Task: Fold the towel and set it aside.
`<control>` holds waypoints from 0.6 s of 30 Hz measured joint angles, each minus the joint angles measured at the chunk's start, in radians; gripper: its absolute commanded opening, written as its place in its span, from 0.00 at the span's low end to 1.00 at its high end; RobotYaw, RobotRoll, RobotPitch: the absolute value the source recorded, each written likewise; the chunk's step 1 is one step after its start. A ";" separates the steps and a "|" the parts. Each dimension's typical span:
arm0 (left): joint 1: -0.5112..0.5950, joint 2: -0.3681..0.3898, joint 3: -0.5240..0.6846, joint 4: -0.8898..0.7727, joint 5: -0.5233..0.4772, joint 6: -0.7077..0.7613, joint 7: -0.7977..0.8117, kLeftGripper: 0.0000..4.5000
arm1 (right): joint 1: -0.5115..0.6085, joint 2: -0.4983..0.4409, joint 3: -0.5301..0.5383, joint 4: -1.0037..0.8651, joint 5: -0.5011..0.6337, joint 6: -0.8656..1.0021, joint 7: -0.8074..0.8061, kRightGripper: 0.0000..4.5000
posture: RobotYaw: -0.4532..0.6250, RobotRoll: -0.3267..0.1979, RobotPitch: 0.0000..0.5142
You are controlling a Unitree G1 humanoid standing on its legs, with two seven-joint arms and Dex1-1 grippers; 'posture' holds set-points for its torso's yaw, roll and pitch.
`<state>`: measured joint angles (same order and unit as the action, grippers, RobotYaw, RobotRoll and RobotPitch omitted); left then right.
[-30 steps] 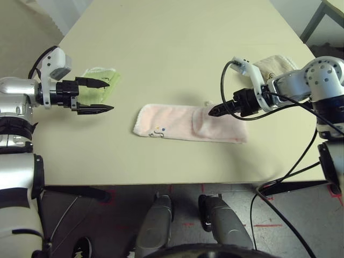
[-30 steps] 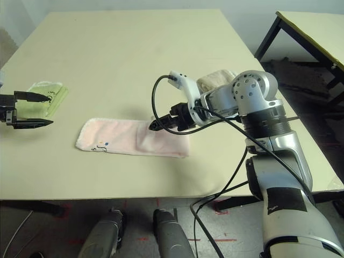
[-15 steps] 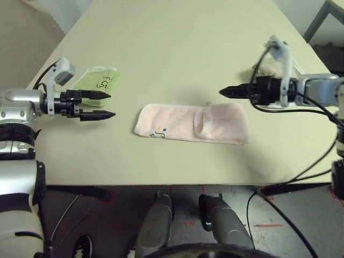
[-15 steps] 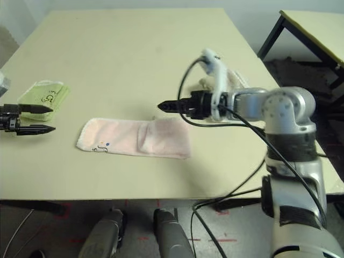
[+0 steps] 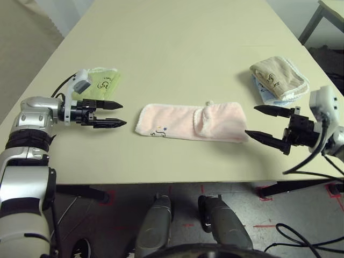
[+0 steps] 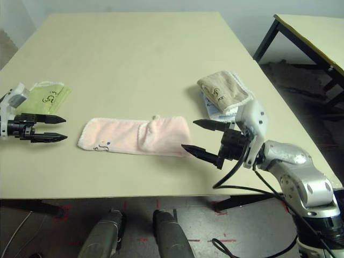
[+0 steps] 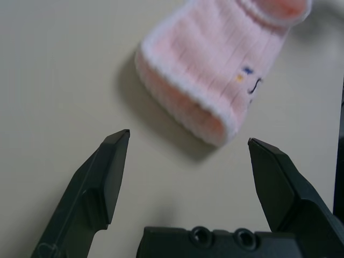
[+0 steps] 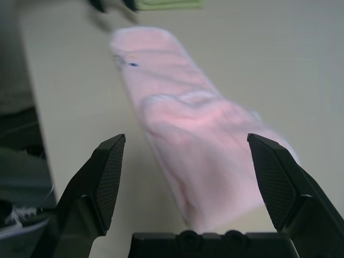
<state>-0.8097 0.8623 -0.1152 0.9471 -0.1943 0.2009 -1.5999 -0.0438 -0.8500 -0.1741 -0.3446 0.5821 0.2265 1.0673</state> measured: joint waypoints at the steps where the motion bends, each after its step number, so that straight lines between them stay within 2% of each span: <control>1: -0.006 -0.007 -0.012 0.005 0.016 0.032 0.003 1.00 | 0.000 0.002 0.000 -0.010 -0.005 -0.011 0.002 0.99 | 0.40 0.62 0.33; 6: -0.106 -0.055 -0.036 0.099 0.076 0.299 0.049 1.00 | -0.009 0.006 0.002 -0.019 -0.057 -0.051 -0.007 0.99 | 0.39 0.62 0.32; 11: -0.202 -0.142 0.001 0.195 0.059 0.555 0.081 1.00 | -0.016 0.014 0.003 -0.023 -0.087 -0.080 -0.015 0.99 | 0.38 0.62 0.31; 14: -0.214 -0.155 -0.011 0.204 0.070 0.640 0.053 1.00 | -0.047 0.014 0.001 -0.027 -0.073 -0.077 -0.016 0.99 | 0.37 0.62 0.31; 18: -0.215 -0.183 -0.023 0.204 0.079 0.671 0.026 1.00 | -0.069 0.014 -0.002 -0.037 -0.068 -0.069 -0.025 0.99 | 0.37 0.62 0.31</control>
<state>-1.0244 0.6794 -0.1382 1.1514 -0.1152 0.8718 -1.5742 -0.1129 -0.8361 -0.1760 -0.3814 0.5136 0.1577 1.0426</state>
